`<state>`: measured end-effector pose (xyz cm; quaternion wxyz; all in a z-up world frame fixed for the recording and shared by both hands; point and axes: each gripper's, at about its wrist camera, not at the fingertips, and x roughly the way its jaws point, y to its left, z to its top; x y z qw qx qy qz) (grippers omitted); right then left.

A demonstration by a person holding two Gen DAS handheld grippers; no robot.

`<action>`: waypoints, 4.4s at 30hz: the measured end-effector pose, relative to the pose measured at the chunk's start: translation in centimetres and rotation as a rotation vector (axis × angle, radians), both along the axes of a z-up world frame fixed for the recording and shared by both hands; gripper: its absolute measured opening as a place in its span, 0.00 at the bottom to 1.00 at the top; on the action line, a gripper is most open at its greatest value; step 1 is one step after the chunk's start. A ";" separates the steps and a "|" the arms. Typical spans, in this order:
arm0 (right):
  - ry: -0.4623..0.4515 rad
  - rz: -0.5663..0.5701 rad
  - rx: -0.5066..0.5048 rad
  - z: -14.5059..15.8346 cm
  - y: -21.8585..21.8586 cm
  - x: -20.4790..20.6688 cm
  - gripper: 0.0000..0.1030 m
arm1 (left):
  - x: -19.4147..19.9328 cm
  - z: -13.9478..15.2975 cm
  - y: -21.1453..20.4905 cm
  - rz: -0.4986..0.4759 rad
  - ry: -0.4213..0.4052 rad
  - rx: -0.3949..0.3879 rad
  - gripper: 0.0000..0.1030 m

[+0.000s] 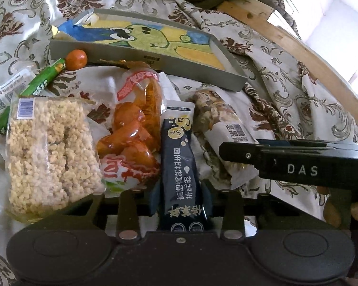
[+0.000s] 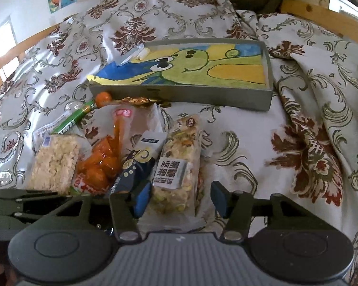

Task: Organize snacks
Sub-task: 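Grasp the dark blue stick pack with the left tool while the right tool grasps the white-labelled nut bar, then carry the stick pack with the left tool while the right tool carries the nut bar over the gray tray, then open the left tool to drop the stick pack while the right tool releases the nut bar into the tray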

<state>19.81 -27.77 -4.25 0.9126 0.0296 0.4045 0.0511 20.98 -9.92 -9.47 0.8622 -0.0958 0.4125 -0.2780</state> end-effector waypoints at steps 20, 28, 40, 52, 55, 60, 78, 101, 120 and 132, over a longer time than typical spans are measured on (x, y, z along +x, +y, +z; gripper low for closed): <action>-0.009 -0.035 -0.034 0.4 0.0 -0.6 0.39 | -0.6 1.7 0.2 -0.041 0.002 -0.057 0.26; -0.168 -0.060 -0.089 2.9 0.3 -2.5 0.39 | -2.6 4.7 0.6 -0.004 -0.165 -0.045 0.26; -0.247 -0.112 -0.071 3.6 -0.8 -0.5 0.39 | 2.1 8.0 1.2 0.091 -0.272 -0.083 0.26; -0.315 -0.255 0.137 3.7 -6.0 7.4 0.39 | 12.6 9.2 -3.5 0.188 -0.259 -0.130 0.26; -0.329 -0.262 0.164 3.4 -6.8 9.3 0.40 | 15.1 9.9 -4.7 0.188 -0.277 -0.134 0.26; -0.332 -0.271 0.163 2.7 -7.4 12.5 0.40 | 18.9 9.8 -6.4 0.193 -0.250 -0.106 0.26; -0.234 -0.281 0.141 -1.2 -8.0 17.6 0.41 | 23.4 4.4 -7.2 0.225 -0.016 0.036 0.28; -0.385 -0.325 0.164 6.4 -9.9 12.1 0.89 | 17.2 13.9 -4.1 0.329 -0.243 0.024 0.97; -0.588 -0.335 0.061 11.9 -5.7 -0.4 1.00 | 3.1 18.1 0.4 0.310 -0.534 0.052 0.99; -0.661 -0.326 -0.015 12.0 -1.8 -8.2 1.00 | -5.0 17.6 3.6 0.267 -0.614 0.060 0.99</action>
